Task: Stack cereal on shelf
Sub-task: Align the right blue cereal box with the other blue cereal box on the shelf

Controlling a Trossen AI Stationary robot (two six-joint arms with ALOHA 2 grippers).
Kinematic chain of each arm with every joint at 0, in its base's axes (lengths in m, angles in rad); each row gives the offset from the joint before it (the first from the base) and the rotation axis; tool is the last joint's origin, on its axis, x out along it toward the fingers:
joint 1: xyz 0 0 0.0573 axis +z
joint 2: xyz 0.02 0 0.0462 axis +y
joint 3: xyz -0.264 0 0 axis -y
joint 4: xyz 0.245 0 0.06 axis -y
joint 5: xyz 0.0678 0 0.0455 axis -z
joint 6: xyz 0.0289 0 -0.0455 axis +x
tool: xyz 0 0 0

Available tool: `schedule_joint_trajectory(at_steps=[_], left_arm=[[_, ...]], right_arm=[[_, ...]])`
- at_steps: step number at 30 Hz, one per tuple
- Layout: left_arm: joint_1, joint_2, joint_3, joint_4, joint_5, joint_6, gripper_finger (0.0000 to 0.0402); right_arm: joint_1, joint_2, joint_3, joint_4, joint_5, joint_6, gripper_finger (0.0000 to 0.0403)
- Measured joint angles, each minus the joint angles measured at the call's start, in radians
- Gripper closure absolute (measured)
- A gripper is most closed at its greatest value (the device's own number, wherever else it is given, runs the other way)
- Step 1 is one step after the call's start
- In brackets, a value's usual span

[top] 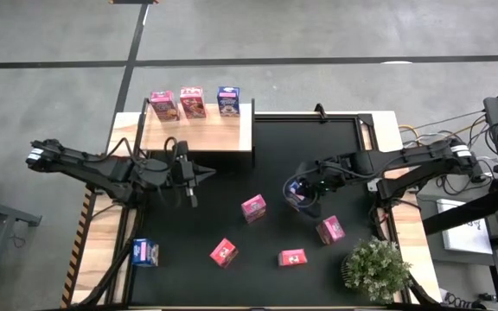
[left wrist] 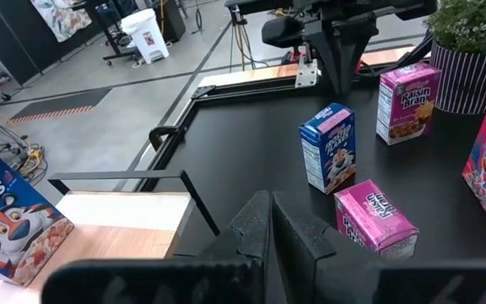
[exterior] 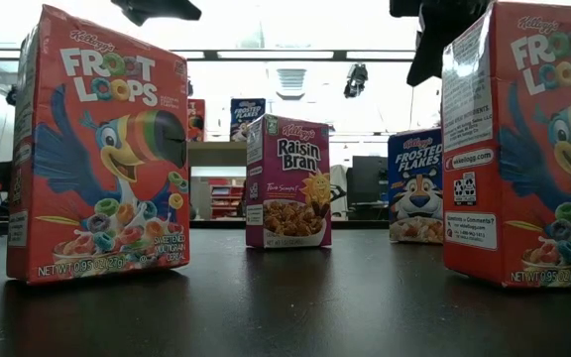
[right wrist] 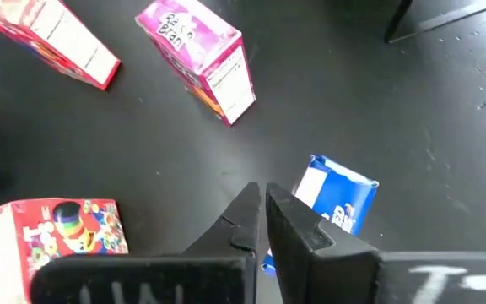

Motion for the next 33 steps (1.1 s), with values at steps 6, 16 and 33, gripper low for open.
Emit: schedule_joint_trajectory(at_steps=[6, 16, 33], left_arm=[[0.000, 0.000, 0.000, 0.000, 0.000, 0.004, 0.0401], [0.000, 0.000, 0.000, 0.000, 0.000, 0.008, 0.0401], [0.000, 0.002, 0.000, 0.001, 0.000, 0.023, 0.0401]], right_arm=[[0.000, 0.012, -0.012, -0.021, 0.000, -0.052, 0.0306], [0.001, 0.026, -0.016, -0.081, 0.130, -0.012, 0.0149], [0.033, 0.165, -0.019, -0.102, 0.167, 0.121, 0.0160]])
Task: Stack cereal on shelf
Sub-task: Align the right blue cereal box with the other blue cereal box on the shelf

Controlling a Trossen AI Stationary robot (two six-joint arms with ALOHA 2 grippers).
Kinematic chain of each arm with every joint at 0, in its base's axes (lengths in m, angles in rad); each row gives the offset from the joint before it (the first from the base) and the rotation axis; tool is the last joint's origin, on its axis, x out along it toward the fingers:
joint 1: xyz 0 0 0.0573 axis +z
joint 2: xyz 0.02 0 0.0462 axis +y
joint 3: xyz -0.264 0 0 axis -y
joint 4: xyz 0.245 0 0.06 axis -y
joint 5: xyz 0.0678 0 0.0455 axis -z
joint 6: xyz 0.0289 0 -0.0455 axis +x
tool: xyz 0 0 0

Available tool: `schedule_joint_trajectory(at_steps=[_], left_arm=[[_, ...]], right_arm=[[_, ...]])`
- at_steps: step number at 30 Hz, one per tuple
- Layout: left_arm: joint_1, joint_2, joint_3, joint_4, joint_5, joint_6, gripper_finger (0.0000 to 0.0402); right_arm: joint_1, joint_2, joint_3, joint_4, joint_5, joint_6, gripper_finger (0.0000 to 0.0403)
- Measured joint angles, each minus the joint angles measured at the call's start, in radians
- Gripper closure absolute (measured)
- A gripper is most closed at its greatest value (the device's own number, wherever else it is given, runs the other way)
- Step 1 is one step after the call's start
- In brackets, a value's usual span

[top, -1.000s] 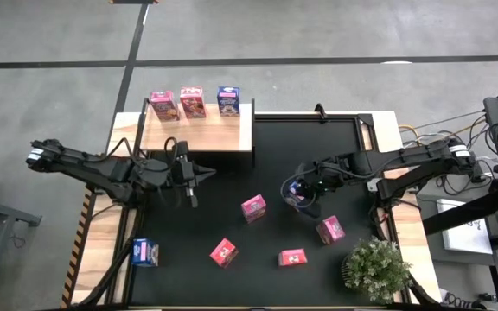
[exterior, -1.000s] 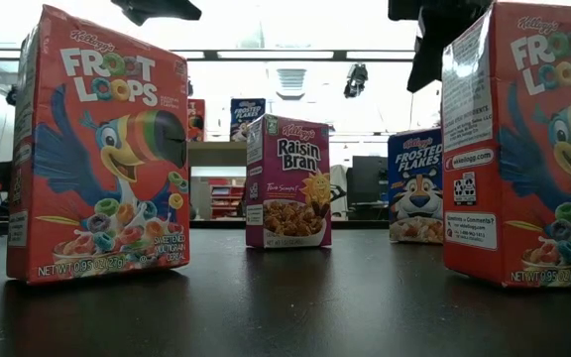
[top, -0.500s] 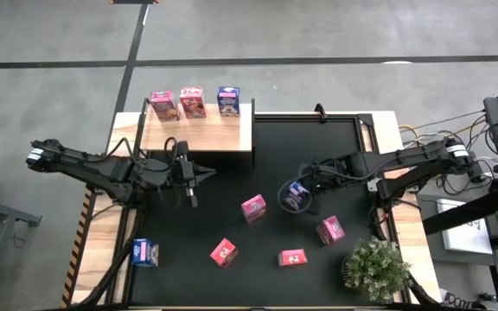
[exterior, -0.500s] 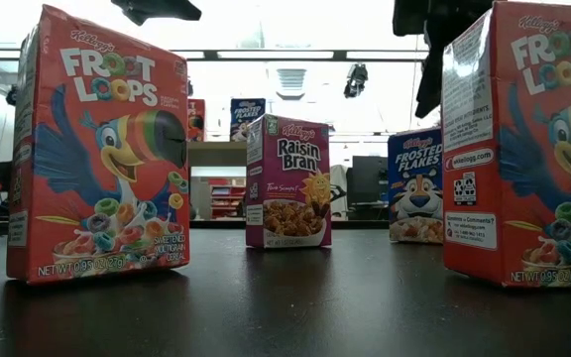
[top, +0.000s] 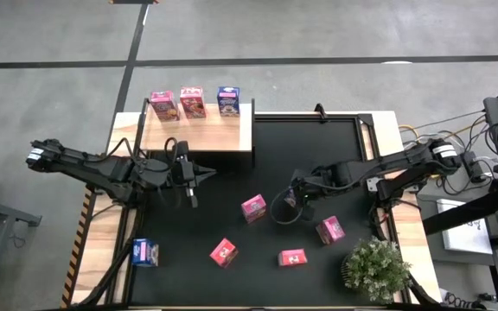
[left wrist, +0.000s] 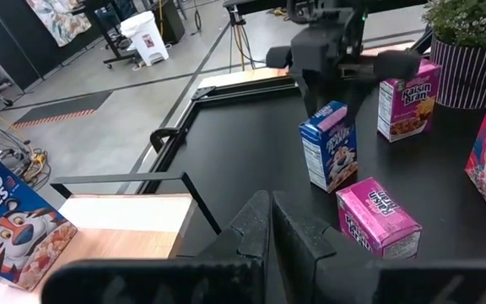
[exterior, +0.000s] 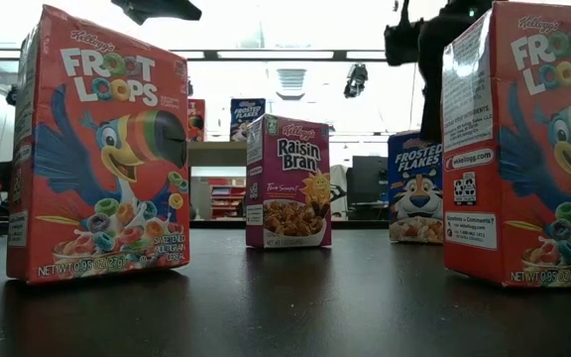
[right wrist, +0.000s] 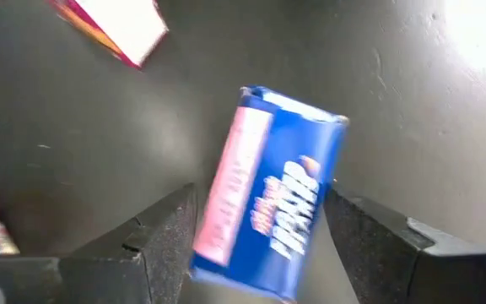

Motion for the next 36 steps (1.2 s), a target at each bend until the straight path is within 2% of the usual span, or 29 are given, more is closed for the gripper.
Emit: schedule_joint_trajectory(at_steps=[8, 20, 26, 30, 36], left_arm=[[0.000, 0.000, 0.000, 0.000, 0.000, 0.000, 0.0401], [0.000, 0.000, 0.000, 0.001, 0.000, 0.000, 0.0401], [0.000, 0.000, 0.000, 0.002, 0.000, 0.006, 0.0401], [0.000, 0.000, 0.000, 0.016, 0.000, 0.042, 0.0401], [0.000, -0.008, 0.000, 0.049, 0.000, 0.130, 0.0401]], right_arm=[[0.000, 0.019, 0.000, -0.001, 0.017, -0.020, 0.0177], [0.000, 0.009, 0.000, 0.002, 0.014, -0.062, 0.0258], [-0.001, -0.023, 0.002, -0.004, 0.009, -0.081, 0.0279], [-0.013, -0.058, 0.060, -0.036, 0.009, -0.113, 0.0281], [-0.060, -0.072, 0.235, -0.086, 0.047, -0.221, 0.0282]])
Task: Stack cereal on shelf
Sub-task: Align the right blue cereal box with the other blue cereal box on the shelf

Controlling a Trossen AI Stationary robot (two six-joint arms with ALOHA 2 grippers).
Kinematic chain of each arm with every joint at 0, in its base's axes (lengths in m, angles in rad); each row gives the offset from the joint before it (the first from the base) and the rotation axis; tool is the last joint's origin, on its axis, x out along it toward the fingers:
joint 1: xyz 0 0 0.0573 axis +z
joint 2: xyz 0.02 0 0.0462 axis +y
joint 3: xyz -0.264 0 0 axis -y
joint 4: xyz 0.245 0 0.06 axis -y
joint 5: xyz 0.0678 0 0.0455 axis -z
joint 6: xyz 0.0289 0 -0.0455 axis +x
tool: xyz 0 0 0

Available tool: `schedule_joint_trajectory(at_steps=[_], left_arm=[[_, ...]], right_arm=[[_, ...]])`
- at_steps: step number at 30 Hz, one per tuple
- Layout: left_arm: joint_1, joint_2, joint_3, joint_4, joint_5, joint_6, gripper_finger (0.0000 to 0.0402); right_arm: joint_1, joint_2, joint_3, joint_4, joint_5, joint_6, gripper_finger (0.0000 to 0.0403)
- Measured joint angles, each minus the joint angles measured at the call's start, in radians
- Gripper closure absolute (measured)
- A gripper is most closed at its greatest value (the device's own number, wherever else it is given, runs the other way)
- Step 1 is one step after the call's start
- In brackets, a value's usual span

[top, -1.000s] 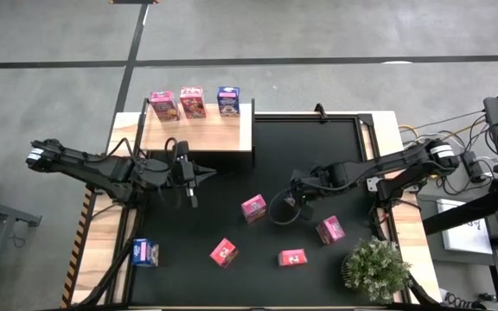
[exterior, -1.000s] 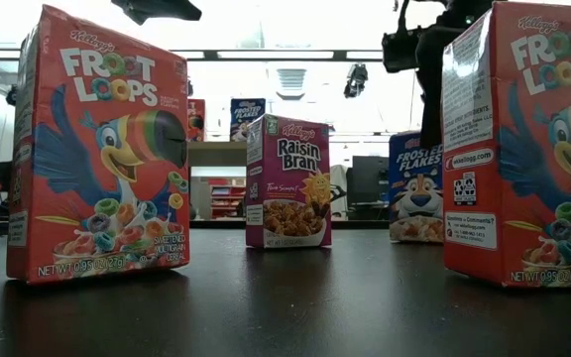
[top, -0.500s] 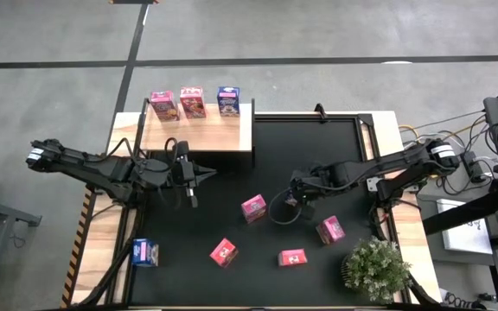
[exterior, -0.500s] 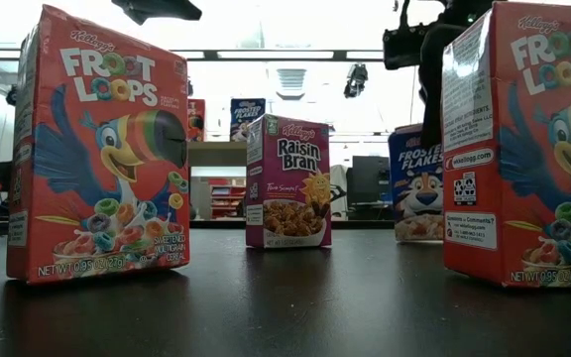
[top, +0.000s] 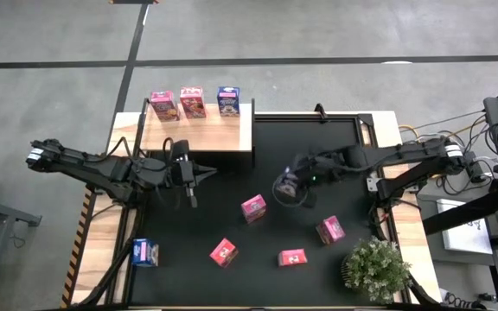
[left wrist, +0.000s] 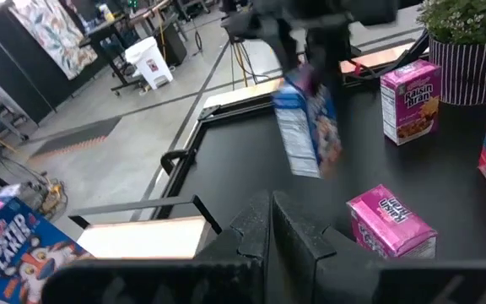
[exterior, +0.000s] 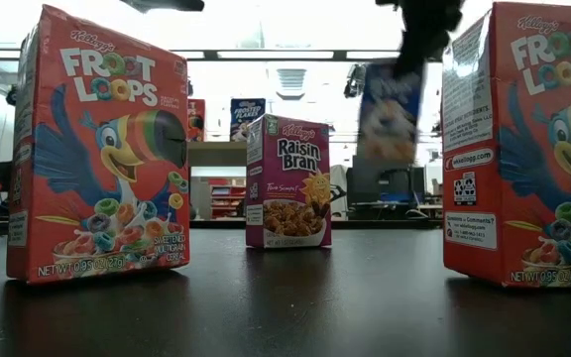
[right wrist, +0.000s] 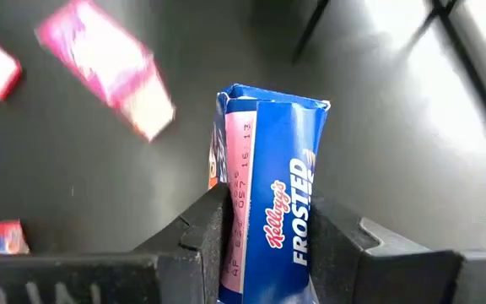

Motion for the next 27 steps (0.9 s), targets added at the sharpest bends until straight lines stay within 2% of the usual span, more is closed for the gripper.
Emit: schedule_joint_trajectory(at_steps=[7, 12, 15, 19, 22, 27], left_arm=[[0.001, -0.020, 0.018, 0.001, 0.000, 0.021, 0.0401], [0.002, -0.034, 0.018, 0.000, 0.000, 0.056, 0.0401], [0.003, -0.040, 0.019, 0.004, -0.002, 0.073, 0.0401], [0.003, -0.046, 0.018, 0.004, -0.074, 0.079, 0.0401], [0.004, -0.049, 0.019, 0.004, -0.123, 0.079, 0.0401], [0.004, -0.052, 0.019, 0.004, -0.128, 0.071, 0.0401]], right_arm=[[-0.084, 0.048, 0.230, 0.020, 0.025, -0.231, 0.0282], [-0.152, 0.109, 0.337, 0.152, 0.010, -0.427, 0.0282], [-0.192, 0.173, 0.391, 0.225, -0.054, -0.540, 0.0282], [-0.238, 0.284, 0.477, 0.292, -0.115, -0.659, 0.0282], [-0.272, 0.387, 0.555, 0.292, -0.119, -0.736, 0.0282], [-0.321, 0.541, 0.701, 0.211, -0.167, -0.812, 0.0282]])
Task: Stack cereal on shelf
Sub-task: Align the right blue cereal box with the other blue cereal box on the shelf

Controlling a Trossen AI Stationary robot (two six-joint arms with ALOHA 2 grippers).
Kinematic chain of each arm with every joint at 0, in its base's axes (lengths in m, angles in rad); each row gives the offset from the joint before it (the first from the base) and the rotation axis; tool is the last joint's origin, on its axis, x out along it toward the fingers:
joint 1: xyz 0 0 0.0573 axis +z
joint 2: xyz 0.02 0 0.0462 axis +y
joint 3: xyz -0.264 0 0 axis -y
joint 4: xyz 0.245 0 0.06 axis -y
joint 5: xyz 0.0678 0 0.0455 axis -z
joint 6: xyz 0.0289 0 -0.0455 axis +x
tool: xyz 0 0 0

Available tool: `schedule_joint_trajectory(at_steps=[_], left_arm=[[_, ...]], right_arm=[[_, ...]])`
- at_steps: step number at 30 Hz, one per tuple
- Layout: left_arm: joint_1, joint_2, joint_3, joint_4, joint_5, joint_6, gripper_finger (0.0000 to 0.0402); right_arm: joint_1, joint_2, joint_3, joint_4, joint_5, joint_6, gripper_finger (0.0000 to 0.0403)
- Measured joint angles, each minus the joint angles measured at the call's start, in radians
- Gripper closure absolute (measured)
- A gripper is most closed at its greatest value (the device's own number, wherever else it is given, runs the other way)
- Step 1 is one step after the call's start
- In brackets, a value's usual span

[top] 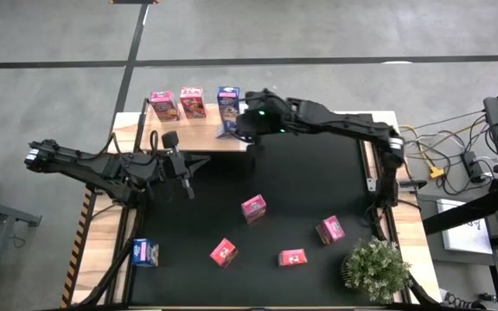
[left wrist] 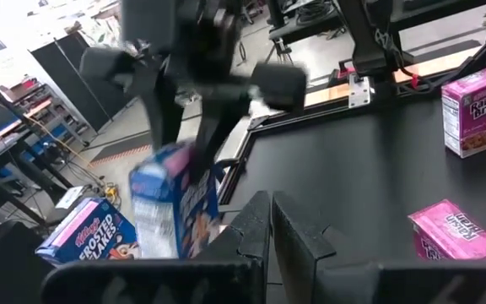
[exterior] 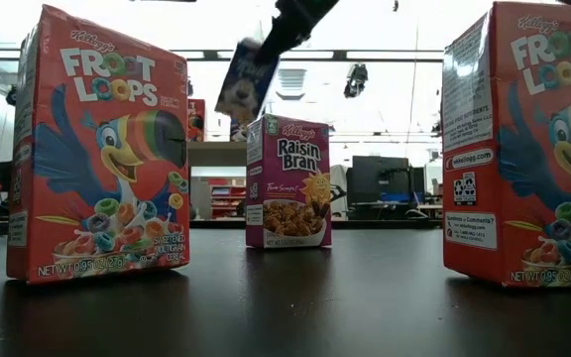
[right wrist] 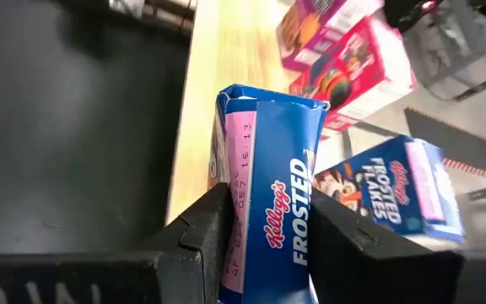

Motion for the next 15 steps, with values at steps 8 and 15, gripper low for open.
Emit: schedule_joint_trajectory(at_steps=[8, 15], left_arm=[[0.000, 0.000, 0.000, -0.001, 0.000, -0.006, 0.0401], [0.000, 0.001, 0.000, -0.001, 0.000, -0.007, 0.0401]], right_arm=[[-0.041, 0.137, 0.175, -0.113, -0.004, -0.025, 0.0276], [-0.061, 0.176, 0.208, -0.115, -0.005, -0.024, 0.0229]])
